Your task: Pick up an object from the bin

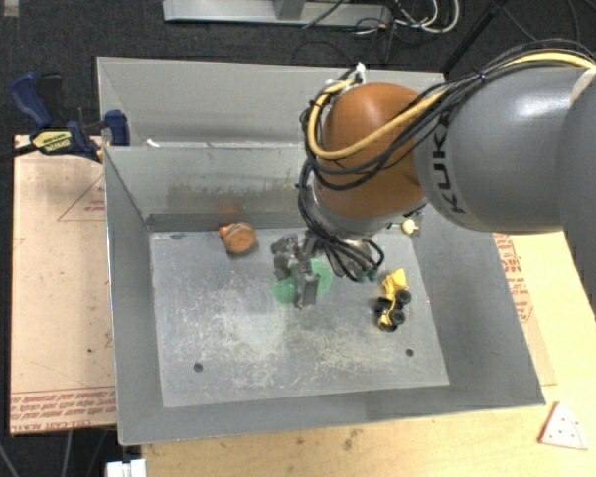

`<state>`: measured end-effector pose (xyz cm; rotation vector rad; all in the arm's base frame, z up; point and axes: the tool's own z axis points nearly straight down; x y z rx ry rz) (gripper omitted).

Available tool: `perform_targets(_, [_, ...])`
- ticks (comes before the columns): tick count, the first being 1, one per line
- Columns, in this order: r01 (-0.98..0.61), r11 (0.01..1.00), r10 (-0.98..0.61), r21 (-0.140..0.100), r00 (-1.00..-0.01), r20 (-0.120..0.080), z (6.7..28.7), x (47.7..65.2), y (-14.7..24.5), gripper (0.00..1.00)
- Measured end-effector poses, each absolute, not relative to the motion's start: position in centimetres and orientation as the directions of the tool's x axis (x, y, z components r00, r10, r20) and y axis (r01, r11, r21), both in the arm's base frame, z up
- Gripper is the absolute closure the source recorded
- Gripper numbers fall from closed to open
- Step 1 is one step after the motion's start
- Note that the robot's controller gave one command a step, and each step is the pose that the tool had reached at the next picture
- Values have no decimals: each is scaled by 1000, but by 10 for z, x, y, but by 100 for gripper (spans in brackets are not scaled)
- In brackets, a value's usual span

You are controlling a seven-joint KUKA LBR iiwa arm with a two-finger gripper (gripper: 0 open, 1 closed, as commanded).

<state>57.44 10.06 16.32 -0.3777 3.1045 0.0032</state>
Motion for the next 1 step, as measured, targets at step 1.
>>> perform_targets(1, [-158, 987, -158, 2, -987, -11, 312, 605, 128, 100])
